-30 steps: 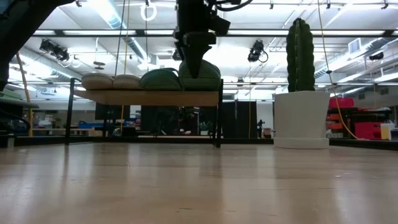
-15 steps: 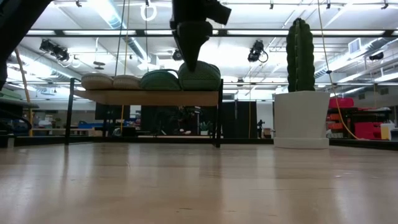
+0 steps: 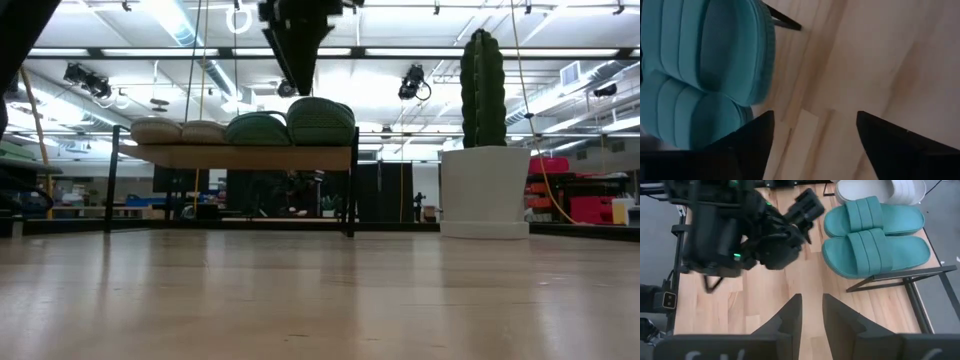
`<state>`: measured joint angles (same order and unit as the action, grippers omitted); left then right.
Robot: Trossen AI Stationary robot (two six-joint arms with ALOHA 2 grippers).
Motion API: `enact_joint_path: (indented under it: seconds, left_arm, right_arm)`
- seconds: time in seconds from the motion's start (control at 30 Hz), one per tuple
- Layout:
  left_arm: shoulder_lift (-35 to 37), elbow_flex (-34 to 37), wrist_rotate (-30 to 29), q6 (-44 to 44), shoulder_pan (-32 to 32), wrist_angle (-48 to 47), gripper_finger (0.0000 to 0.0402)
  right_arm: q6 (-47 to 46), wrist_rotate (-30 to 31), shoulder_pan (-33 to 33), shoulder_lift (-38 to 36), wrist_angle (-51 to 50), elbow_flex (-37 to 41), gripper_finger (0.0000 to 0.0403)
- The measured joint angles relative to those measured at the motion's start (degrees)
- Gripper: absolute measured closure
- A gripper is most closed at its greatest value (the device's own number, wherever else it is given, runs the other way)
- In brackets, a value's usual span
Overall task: Pick and place slides into the shelf
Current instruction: Return to Home Position
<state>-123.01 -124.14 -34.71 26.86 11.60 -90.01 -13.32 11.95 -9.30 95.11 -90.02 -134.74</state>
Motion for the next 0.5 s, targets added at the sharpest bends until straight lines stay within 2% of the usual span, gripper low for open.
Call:
enact_joint_path:
  seconds: [0.17, 0.37, 0.47, 0.5]
  left_arm:
    - [1.25, 0.0, -1.61, 5.94, 3.47, 1.4, 0.018]
    - [3.02, 0.0, -9.78, 6.77, 8.84, 9.48, 0.0307]
    - [3.59, 0.0, -14.56, 5.92, 11.34, 9.98, 0.0377]
    - [3.71, 0.0, -16.49, 6.05, 12.03, 9.89, 0.0388]
  right_arm:
    - [-1.32, 0.08, -1.22, -0.11, 0.06, 2.13, 0.0321]
    - [-1.58, 2.06, -4.59, -0.09, -0.13, 10.31, 0.0336]
    - [-2.85, 2.22, -6.26, -0.82, 0.37, 14.71, 0.0357]
    - [-3.4, 2.38, -6.91, -1.58, 0.7, 16.25, 0.0368]
